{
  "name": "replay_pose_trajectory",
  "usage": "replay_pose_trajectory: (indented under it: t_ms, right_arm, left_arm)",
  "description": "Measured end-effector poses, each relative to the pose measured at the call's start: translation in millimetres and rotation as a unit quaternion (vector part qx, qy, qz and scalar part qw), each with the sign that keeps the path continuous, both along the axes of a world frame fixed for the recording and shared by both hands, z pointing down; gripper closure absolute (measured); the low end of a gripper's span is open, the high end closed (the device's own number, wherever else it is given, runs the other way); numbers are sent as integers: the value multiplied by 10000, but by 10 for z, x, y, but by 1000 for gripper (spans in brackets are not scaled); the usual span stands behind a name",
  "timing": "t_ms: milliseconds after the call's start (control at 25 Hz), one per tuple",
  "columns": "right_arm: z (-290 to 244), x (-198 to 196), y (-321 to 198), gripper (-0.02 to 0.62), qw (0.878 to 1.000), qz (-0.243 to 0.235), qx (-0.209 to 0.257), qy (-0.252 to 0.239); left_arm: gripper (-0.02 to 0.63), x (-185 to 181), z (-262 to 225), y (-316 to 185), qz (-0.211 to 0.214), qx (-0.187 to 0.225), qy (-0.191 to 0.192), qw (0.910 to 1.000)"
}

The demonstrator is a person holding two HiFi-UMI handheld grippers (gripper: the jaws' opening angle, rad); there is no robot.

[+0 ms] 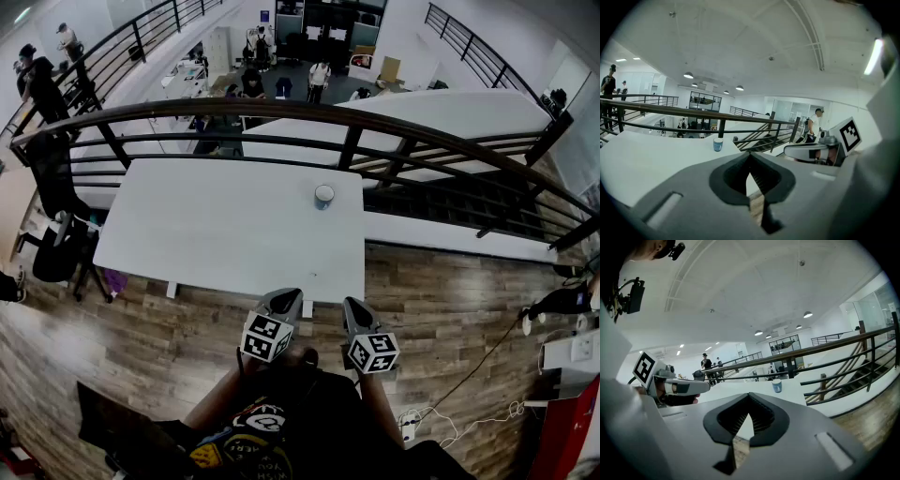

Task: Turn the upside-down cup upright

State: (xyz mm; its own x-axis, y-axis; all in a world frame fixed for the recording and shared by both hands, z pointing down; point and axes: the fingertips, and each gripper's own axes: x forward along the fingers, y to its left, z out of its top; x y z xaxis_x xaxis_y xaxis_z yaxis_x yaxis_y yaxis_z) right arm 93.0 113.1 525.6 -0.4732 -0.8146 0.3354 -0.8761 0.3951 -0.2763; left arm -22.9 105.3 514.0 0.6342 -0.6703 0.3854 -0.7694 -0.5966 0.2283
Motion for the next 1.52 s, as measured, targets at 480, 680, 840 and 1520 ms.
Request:
replay_pose_trajectory:
  t_ms: [480,680,840,1520]
  right_arm:
    - [56,-22,16,598,10000,3,-12,-29]
    - [-43,-197,-29,556,9968,-134,210,-755]
    - [1,-319,-119,557,9981,-94,177,-590]
    - [677,-511,-846,589,9982,-316,-426,-277]
  left_arm:
    - [601,-60,1,32,-24,53,-26,10000]
    - [601,-288,43,8,-79,65,-73,9999]
    - [601,-433,36,-47,-79,-43,77,9999]
    - [601,-199,594,-913,241,-401,234,9986]
